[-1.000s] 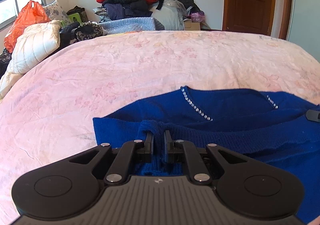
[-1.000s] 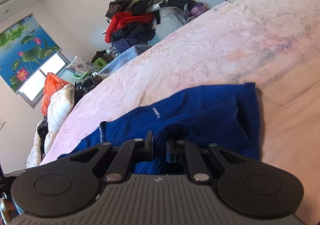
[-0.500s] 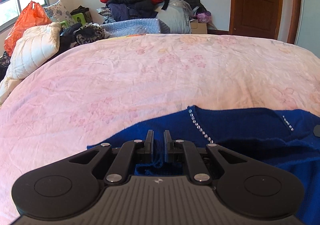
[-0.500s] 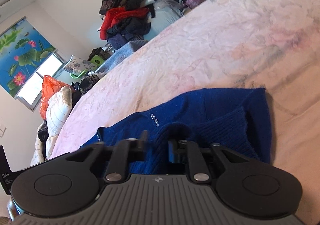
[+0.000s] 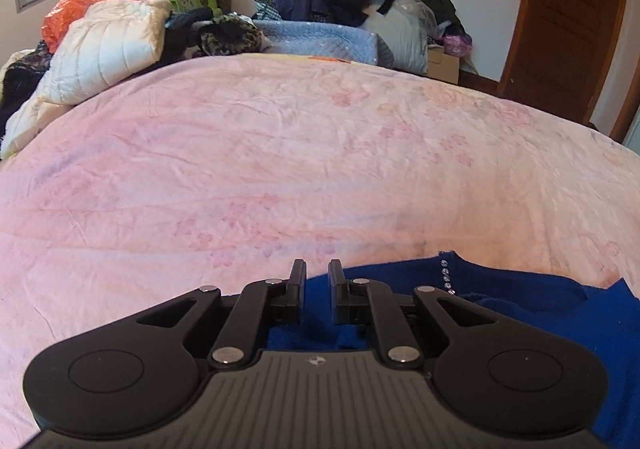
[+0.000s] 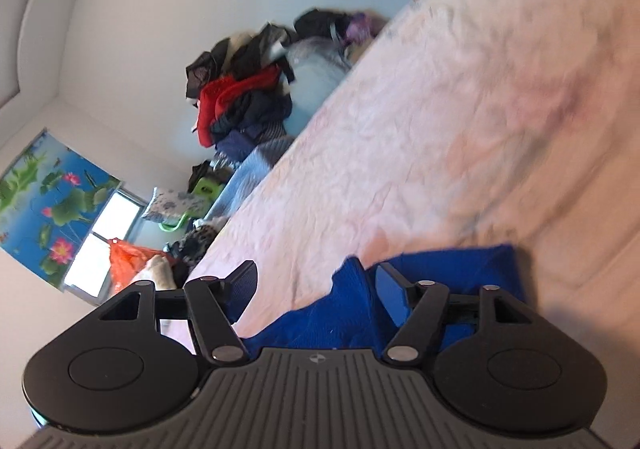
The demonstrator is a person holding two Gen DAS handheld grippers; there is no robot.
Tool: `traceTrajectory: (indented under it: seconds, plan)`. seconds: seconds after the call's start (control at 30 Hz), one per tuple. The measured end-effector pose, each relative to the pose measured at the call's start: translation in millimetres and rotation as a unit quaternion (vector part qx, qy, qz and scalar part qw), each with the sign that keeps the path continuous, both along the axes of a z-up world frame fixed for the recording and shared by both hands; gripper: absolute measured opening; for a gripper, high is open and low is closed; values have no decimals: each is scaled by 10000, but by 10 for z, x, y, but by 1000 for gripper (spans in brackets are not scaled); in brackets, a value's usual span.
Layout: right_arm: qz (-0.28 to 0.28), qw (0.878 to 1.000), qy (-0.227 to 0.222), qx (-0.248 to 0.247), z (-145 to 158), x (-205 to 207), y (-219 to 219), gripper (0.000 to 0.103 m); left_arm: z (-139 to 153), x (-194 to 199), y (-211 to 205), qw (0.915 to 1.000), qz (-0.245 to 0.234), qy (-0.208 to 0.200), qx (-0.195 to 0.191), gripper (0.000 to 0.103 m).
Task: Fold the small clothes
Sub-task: 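Open the right gripper to release the hem while the left gripper holds it, then open the left gripper and lift it away from the folded sweater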
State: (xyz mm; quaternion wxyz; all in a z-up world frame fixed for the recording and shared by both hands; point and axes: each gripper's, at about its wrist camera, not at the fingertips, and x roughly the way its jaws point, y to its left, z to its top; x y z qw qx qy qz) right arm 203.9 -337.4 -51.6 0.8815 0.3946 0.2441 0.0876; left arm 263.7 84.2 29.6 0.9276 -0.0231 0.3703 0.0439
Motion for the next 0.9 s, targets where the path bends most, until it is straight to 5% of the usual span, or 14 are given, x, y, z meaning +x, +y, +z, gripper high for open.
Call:
traceTrajectory:
  seconds: [0.2, 0.4, 0.47, 0.73, 0.8, 0.9]
  plan:
    - [1221, 9876, 114, -985, 67, 164, 471, 72, 96, -69, 99, 9999, -112, -78, 58, 11]
    - [330, 9730, 437, -2240, 20, 272, 588, 74, -65, -75, 26, 9968, -679, 185, 372, 11]
    - [223, 9745, 356, -2203, 10, 297, 461, 72, -136, -79, -7, 9941, -942, 271, 462, 11]
    - [861, 9710, 911, -2036, -196, 624, 413, 39, -357, 99, -36, 9901, -1304, 510, -29, 11]
    - [857, 9720, 859, -2011, -231, 643, 423, 20, -386, 129, -28, 9907, -1261, 504, -74, 11]
    - [815, 9735, 677, -2026, -217, 602, 442, 9, -383, 125, 2, 9921, -1173, 425, -165, 11]
